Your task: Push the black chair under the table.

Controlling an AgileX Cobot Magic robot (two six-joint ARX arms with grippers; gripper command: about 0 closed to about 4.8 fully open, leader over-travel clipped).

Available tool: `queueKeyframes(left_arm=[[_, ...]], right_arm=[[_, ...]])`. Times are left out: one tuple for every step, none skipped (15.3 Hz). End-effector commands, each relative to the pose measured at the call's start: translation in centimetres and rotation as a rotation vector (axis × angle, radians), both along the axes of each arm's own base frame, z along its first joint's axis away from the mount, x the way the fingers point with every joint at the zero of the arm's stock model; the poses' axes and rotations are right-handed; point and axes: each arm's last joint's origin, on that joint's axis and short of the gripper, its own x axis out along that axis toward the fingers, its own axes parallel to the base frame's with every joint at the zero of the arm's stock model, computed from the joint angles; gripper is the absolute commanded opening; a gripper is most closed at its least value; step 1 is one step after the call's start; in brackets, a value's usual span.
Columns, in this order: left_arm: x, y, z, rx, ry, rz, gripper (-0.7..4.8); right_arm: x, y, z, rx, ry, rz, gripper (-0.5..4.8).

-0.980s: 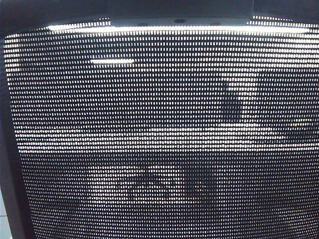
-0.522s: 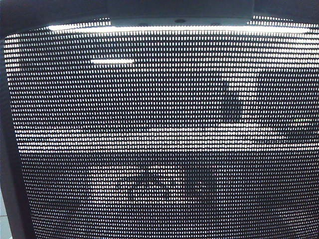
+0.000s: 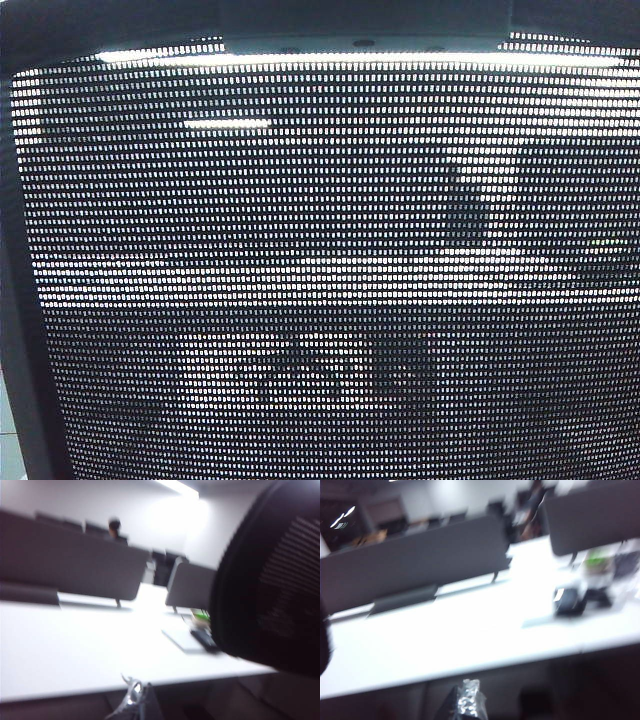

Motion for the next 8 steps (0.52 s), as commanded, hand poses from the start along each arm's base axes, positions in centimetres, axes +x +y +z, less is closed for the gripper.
queueKeyframes(left_arm=[[-1.6,-0.5,1.4,-0.035,0.162,-0.183,-0.06],[-1.9,-0.5,1.5,-0.096,0.239,-0.195,-0.06],[-2.1,-0.6,1.3,-0.140,0.318,-0.244,-0.06],[-2.2,-0.7,1.0,-0.158,0.382,-0.320,-0.06],[-2.3,-0.9,0.6,-0.170,0.448,-0.387,-0.06],[-2.4,-0.9,0.2,-0.189,0.502,-0.419,-0.06],[-2.4,-1.0,0.0,-0.189,0.533,-0.436,-0.06],[-2.4,-1.0,-0.4,-0.164,0.539,-0.429,-0.06]], right_arm=[[-2.3,0.4,-1.0,0.220,0.314,0.068,-0.05],[-2.6,0.7,-0.7,0.241,0.321,0.166,-0.05],[-2.8,0.9,-0.6,0.272,0.329,0.238,-0.05],[-2.7,0.9,-0.8,0.284,0.354,0.252,-0.05],[-2.6,0.9,-1.4,0.301,0.391,0.248,-0.05],[-2.4,1.0,-1.8,0.331,0.424,0.265,-0.05],[-2.2,1.1,-2.2,0.353,0.449,0.310,-0.05],[-2.0,1.1,-2.6,0.358,0.464,0.324,-0.05]])
